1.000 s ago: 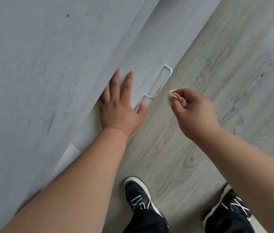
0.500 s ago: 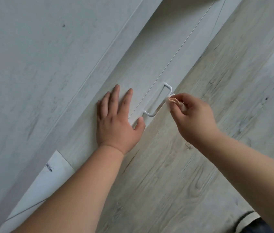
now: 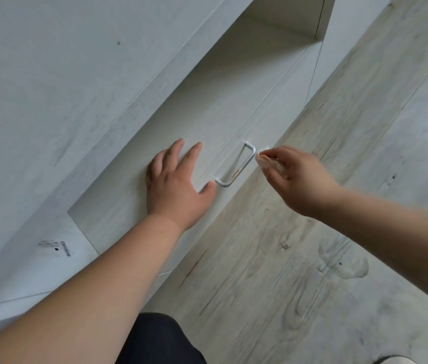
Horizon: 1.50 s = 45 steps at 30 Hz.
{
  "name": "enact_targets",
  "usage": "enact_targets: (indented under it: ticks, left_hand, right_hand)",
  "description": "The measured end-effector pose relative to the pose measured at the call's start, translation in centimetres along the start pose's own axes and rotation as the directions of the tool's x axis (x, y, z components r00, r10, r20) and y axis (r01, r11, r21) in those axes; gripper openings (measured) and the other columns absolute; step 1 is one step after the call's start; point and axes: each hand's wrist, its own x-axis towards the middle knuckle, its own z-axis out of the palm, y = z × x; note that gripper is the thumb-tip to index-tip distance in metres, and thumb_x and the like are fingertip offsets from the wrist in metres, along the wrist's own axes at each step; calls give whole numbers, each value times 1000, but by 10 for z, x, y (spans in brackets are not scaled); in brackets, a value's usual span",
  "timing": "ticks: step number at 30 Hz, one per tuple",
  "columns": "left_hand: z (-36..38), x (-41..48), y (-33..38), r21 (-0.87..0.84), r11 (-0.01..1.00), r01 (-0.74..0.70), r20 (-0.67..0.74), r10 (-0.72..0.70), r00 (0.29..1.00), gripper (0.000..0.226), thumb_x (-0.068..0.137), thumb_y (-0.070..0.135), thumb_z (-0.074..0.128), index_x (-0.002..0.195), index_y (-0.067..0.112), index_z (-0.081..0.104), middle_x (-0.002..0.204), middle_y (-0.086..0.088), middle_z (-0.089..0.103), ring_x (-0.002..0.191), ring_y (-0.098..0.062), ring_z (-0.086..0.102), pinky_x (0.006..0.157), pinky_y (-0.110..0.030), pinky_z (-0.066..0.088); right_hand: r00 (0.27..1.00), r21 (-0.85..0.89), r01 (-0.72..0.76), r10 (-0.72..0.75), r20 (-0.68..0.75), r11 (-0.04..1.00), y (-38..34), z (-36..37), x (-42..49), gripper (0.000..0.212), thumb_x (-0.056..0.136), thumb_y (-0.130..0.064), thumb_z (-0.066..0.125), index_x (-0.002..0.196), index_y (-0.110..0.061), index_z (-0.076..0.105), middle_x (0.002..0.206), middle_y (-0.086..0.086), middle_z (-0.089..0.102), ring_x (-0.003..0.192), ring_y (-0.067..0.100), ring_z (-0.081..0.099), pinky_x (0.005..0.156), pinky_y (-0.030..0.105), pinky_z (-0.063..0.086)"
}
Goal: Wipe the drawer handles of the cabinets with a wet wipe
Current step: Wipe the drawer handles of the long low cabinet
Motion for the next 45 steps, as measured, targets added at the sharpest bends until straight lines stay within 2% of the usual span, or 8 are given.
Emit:
enact_targets:
  ticks: [5,9,20,23,27,34,39,45]
  left_hand:
    - [-5,1,2,-14,998,-56,-8,56,998,76,85,62,51,155,39,39,166,10,28,147,-20,22,124,-45,26]
    - [-2,3,-1,-38,997,-65,-8,65,998,73,87,58,57,156,38,38,165,10,27,149,-19,21,125,-41,25]
    - [1,7,-1,-30,995,-93,5,93,996,78,84,61,46,157,37,33,169,8,21,154,-20,15,128,-42,19]
    - [1,7,-1,-7,995,-97,15,97,995,80,85,60,46,159,36,29,171,7,16,156,-19,10,129,-42,13]
    - [2,7,-1,-12,994,-106,16,107,994,82,82,60,41,159,36,30,172,6,17,156,-20,12,129,-44,12]
    - [1,7,-2,-1,994,-107,15,107,994,81,83,60,42,160,36,28,172,6,15,157,-19,10,130,-44,13]
    - [0,7,-1,-4,995,-104,21,105,994,81,83,59,43,160,35,29,172,6,16,156,-18,11,129,-45,15]
    - [0,8,0,-2,994,-105,23,105,994,83,82,61,38,160,35,28,172,6,15,157,-20,11,129,-45,14]
  right_hand:
    - [995,82,-96,98,-19,992,-24,10,-3,31,108,-38,50,126,-20,68,107,-12,64,93,2,57,72,-2,35]
    - [986,115,-118,130,-103,986,-24,21,-7,23,109,-31,48,105,-24,69,87,-17,58,77,-3,53,66,3,35]
    - [950,63,-104,118,-289,993,-18,45,1,28,106,-24,59,130,-20,72,123,-8,71,104,-4,58,82,-6,36]
    - [944,86,-97,119,-309,992,-20,54,5,27,105,-22,60,129,-22,72,121,-9,71,104,-3,62,85,0,41]
    - [957,14,-31,34,-289,999,-13,52,19,30,102,-13,59,126,-23,74,120,-8,72,104,9,68,90,30,57]
    - [939,-90,42,-70,-338,995,-17,48,3,31,100,-8,63,127,-19,74,113,-7,77,98,9,72,85,23,57]
    - [945,-132,15,-57,-321,991,-16,42,22,33,99,-6,58,127,-15,73,118,0,76,106,18,73,88,36,60]
    - [941,-121,17,-57,-333,993,-19,45,12,32,100,-9,62,128,-19,73,117,-3,77,108,13,72,89,25,57]
